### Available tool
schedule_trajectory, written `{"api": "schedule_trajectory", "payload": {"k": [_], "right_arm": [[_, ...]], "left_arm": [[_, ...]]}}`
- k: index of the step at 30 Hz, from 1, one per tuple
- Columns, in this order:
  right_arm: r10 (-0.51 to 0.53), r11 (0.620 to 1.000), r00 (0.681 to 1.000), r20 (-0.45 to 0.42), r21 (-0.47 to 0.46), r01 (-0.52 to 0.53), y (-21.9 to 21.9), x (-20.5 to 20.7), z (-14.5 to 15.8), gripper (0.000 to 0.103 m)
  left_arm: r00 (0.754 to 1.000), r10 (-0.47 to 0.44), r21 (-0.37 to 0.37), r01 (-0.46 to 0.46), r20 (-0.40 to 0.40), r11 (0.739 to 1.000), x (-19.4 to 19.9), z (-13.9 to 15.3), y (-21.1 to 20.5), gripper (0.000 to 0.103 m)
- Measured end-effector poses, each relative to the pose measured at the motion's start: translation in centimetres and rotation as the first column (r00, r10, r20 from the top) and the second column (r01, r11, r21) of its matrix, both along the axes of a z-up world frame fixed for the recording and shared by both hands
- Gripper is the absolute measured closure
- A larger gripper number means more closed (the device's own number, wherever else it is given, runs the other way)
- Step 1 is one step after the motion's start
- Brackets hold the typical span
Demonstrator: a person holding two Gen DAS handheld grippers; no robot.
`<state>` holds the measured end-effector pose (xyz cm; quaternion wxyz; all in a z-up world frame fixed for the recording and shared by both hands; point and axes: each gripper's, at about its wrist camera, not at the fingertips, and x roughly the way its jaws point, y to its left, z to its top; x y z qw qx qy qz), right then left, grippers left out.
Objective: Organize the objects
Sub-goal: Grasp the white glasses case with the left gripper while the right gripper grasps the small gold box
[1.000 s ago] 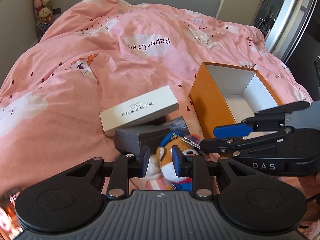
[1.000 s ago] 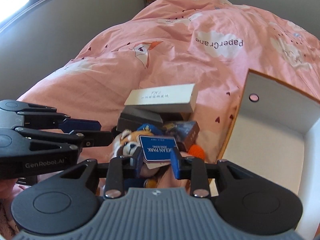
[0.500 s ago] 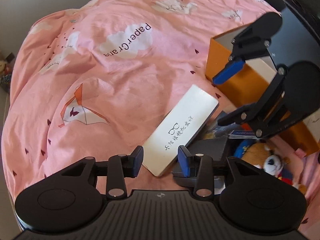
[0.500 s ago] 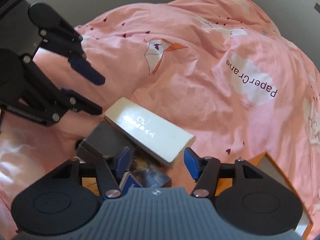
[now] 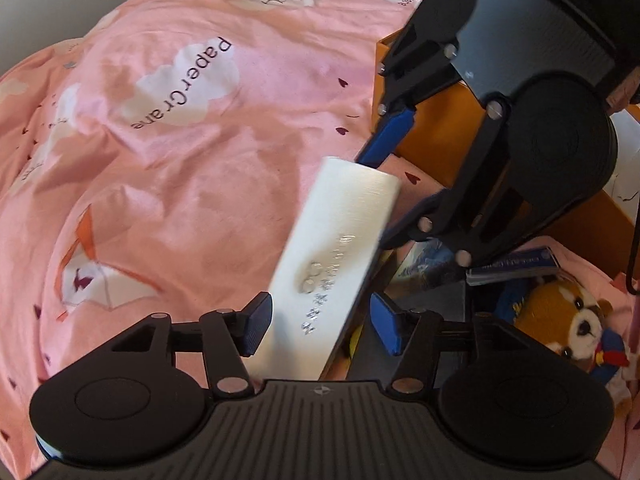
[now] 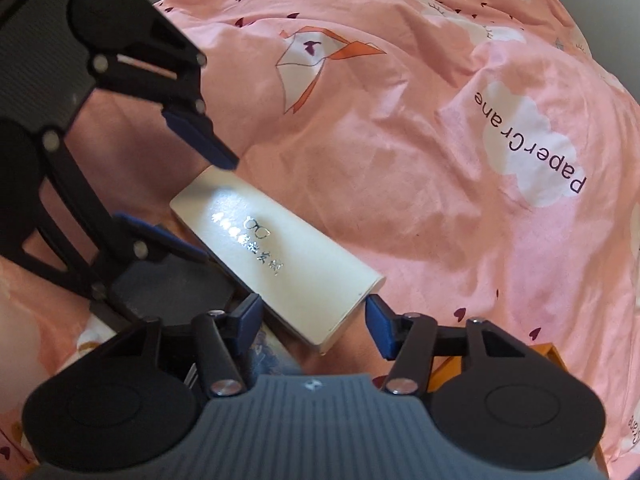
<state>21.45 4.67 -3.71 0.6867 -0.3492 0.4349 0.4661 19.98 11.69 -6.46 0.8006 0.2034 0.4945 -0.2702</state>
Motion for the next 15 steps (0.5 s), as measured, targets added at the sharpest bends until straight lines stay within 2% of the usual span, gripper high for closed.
{"api": "schedule_trajectory", "payload": {"k": [4,7,11,15], "right_arm": [[-0.077,0.997,0.996,-0.052,0.017,0.078,0.0,2.1,-0.5,0.057],[-0.057,0.998,0.996,-0.066,0.016,0.058,0.0,2.7,-0.8,0.056],[-0.013,1.0,0.998,-0.063,0.002,0.014,0.0,2.7,-1.0,0.056],[0.017,1.0,0.998,-0.065,-0.008,-0.017,0.1,3.2,-1.5,0.054]], "left_arm": [[0.999,-0.046,0.054,0.045,0.016,0.998,1.3,-1.3,-1.1,0.034],[0.997,-0.076,0.066,0.075,0.006,0.995,2.3,-1.9,-1.3,0.033],[0.994,-0.091,0.036,0.093,-0.053,0.995,3.6,-2.3,-1.0,0.029],[0.992,-0.05,-0.042,0.045,-0.12,0.998,5.0,-2.7,-0.3,0.029]]}}
